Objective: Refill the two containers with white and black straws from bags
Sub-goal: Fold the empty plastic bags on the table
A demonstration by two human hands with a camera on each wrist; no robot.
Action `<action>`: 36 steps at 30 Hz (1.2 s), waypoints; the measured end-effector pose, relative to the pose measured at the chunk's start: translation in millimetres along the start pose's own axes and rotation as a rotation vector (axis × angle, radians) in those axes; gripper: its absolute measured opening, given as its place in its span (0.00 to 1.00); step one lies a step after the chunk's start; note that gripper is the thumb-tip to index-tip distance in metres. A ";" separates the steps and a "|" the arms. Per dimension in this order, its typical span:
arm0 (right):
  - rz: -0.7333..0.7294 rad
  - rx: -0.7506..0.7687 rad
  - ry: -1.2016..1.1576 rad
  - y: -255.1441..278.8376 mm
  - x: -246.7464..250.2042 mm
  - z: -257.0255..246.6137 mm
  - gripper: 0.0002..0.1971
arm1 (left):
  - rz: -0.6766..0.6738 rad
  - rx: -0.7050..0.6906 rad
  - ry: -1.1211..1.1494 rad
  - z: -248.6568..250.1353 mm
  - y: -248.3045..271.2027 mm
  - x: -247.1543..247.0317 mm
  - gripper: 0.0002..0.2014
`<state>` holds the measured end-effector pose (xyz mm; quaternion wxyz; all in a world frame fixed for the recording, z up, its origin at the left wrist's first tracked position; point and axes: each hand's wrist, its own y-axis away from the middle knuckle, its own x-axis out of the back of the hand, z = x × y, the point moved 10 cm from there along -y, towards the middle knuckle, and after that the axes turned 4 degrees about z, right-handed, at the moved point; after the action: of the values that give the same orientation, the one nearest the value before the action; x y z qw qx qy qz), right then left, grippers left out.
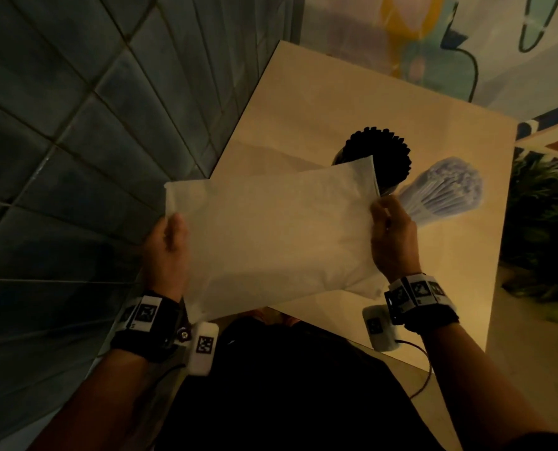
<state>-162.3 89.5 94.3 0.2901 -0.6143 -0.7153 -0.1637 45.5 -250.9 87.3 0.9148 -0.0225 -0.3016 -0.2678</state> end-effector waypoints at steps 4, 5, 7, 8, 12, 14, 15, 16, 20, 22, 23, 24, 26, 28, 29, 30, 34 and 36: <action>0.132 0.052 0.114 -0.2 24.7 -2.8 0.10 | -0.035 -0.219 0.051 32.9 3.3 0.1 0.11; 0.160 0.146 0.109 0.1 29.7 -17.9 0.14 | -0.068 -0.281 0.075 40.2 4.7 -1.1 0.11; 0.147 0.344 0.087 2.3 29.3 -60.0 0.22 | -0.163 -0.369 0.118 51.0 9.5 -8.5 0.11; 0.088 0.414 0.079 3.0 20.2 -80.0 0.27 | -0.213 -0.399 0.117 55.3 12.2 -14.3 0.10; -0.516 0.318 0.048 3.8 -69.6 -104.3 0.43 | -0.371 -0.514 0.129 73.3 25.1 -32.1 0.11; -0.809 0.216 0.099 13.5 -106.9 -89.0 0.34 | -0.394 -0.496 0.131 73.5 24.4 -32.3 0.10; -0.879 0.199 0.112 15.9 -113.6 -82.6 0.23 | -0.411 -0.446 0.116 70.3 19.5 -32.7 0.08; -0.887 0.190 0.067 14.6 -112.7 -79.5 0.13 | -0.476 -0.347 0.098 63.4 16.4 -35.8 0.03; -0.685 0.165 -0.135 -5.0 -77.3 -72.6 0.14 | -0.865 -0.076 -0.218 11.5 27.3 -52.0 0.17; -0.574 0.159 -0.146 -15.5 -62.1 -63.6 0.14 | -0.913 -0.118 -0.173 5.4 33.1 -49.5 0.23; -0.539 0.140 -0.153 -18.2 -57.5 -60.0 0.13 | -0.821 -0.098 -0.028 5.2 25.8 -43.0 0.28; -0.516 0.116 -0.161 -18.5 -54.7 -56.5 0.13 | -0.677 -0.052 0.174 4.1 14.7 -33.0 0.29; -0.476 0.044 -0.223 -15.3 -53.0 -51.6 0.15 | -0.520 0.110 0.690 -1.9 4.4 -27.5 0.26; -0.406 -0.095 -0.383 -10.4 -54.7 -46.8 0.15 | -0.578 0.219 0.905 -3.4 12.7 -46.2 0.29; -0.364 -0.187 -0.475 -7.4 -57.3 -42.7 0.14 | -0.626 0.213 0.855 -2.4 19.9 -57.0 0.31; -0.326 -0.272 -0.551 -4.4 -60.1 -37.3 0.13 | -0.668 0.188 0.743 0.0 28.3 -66.7 0.31; -0.260 -0.353 -0.573 1.6 -59.8 -27.5 0.06 | -0.494 0.135 0.410 2.5 27.1 -69.6 0.07; -0.267 -0.318 -0.558 1.1 -52.7 -26.4 0.16 | -0.345 0.120 0.370 2.5 15.1 -57.2 0.08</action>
<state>-151.6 32.8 82.2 -0.0401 -0.5739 -0.8067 -0.1352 13.2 -210.2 58.9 0.8948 0.1327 -0.1439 -0.4013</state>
